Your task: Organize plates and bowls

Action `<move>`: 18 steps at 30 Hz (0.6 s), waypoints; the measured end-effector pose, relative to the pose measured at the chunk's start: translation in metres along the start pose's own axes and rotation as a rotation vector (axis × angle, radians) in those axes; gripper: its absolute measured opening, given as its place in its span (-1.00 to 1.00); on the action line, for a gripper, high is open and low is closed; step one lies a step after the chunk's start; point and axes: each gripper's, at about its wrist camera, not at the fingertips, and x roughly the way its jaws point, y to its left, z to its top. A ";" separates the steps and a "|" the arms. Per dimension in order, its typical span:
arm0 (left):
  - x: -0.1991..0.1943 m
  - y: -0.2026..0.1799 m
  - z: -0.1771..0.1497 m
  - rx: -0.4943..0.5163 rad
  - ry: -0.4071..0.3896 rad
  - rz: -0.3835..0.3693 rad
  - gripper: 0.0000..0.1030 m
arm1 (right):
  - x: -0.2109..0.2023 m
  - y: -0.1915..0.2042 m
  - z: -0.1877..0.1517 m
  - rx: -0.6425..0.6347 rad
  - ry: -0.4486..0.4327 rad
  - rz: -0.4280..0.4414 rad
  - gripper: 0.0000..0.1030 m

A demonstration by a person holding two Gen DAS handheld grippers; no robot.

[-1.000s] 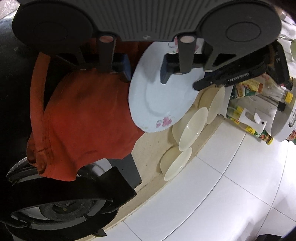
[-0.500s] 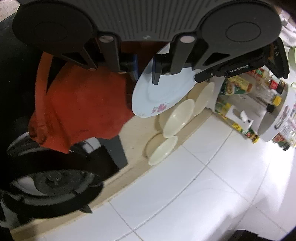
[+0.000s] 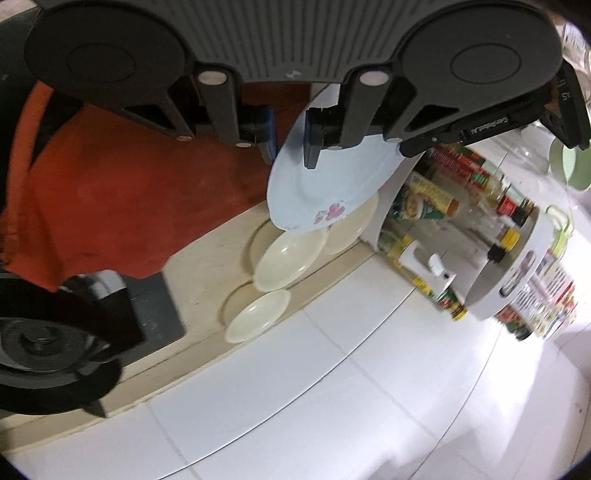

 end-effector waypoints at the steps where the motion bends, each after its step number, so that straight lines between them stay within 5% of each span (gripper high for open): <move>1: -0.006 0.003 -0.001 -0.006 -0.009 0.015 -0.60 | 0.003 0.003 -0.001 -0.009 0.009 0.011 -0.74; 18: -0.057 0.051 -0.040 -0.112 -0.055 0.187 -0.60 | 0.048 0.040 -0.027 -0.152 0.167 0.083 -0.74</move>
